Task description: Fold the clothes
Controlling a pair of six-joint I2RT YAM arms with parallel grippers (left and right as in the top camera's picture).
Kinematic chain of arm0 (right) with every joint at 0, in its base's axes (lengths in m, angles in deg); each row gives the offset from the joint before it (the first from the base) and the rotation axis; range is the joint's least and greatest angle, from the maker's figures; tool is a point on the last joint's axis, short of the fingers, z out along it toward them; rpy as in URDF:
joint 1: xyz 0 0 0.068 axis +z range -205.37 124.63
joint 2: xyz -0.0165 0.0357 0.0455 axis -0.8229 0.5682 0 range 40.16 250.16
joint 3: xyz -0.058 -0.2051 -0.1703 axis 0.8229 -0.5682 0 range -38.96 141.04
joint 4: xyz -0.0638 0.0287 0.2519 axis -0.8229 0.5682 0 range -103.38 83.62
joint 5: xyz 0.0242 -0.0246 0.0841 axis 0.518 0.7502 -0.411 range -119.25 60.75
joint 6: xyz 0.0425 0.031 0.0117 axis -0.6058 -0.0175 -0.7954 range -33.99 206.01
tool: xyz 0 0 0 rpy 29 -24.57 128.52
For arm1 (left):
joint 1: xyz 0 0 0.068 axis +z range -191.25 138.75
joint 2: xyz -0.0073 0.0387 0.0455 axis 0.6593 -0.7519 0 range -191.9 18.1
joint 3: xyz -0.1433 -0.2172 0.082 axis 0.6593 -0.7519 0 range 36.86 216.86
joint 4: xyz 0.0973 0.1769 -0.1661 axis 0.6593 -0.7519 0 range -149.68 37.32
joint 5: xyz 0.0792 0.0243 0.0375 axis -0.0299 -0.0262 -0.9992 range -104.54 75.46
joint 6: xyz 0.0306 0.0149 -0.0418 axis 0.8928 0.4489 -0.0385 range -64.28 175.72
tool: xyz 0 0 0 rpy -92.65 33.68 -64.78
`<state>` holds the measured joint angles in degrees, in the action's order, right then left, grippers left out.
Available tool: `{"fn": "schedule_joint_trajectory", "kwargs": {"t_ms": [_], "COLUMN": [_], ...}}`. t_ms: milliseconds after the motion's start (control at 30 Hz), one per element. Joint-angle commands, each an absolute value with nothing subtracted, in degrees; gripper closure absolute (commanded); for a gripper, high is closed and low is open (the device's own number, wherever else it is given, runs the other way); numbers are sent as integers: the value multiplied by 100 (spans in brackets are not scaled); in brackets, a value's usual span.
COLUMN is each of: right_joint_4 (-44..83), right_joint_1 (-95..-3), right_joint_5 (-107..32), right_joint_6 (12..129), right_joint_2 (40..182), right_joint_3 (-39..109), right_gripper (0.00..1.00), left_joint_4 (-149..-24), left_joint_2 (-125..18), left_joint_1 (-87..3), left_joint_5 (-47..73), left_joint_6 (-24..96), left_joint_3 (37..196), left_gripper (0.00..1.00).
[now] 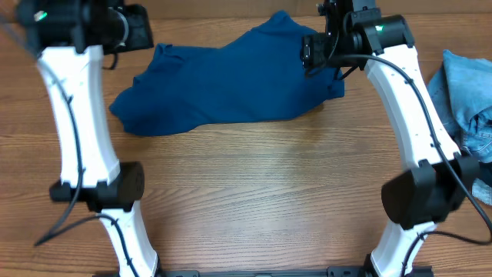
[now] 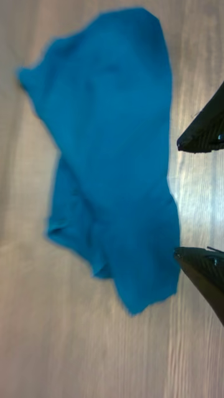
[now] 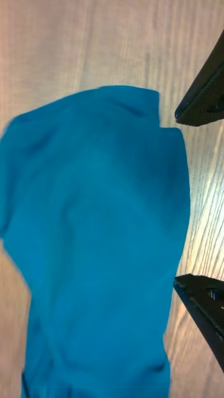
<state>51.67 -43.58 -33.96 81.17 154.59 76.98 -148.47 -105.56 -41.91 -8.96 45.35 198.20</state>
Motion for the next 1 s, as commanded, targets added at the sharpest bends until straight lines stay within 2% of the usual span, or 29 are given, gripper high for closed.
{"fn": "schedule_joint_trajectory", "kwargs": {"t_ms": [0,133,300,500,800,967], "right_joint_4": [5161,4800,4118,3198,1668,2046], "right_joint_1": [-4572,-4581,-4581,-4564,-4527,-4522], "right_joint_5": [-3472,-3540,-3590,-4615,-4727,-4893], "right_joint_6": [7570,7927,8141,8600,7225,7227], "right_joint_2": [15969,16277,16646,16959,17313,17339], "right_joint_3": [7724,7724,7724,7724,7724,7731], "right_gripper": [20,15,12,12,15,16], "left_joint_4": [-14666,-14515,-14462,-14423,-14362,-13380], "left_joint_2": [-11041,-11456,-11729,-11753,-11753,-11758], "left_joint_1": [-4281,-4364,-4408,-4478,-4677,-4980], "left_joint_5": [-551,-518,-395,-393,-358,-251], "left_joint_6": [4570,4588,4585,4583,4542,4968], "left_joint_3": [19444,19365,19365,19365,19365,19219], "left_gripper": [49,45,44,43,42,31]}}
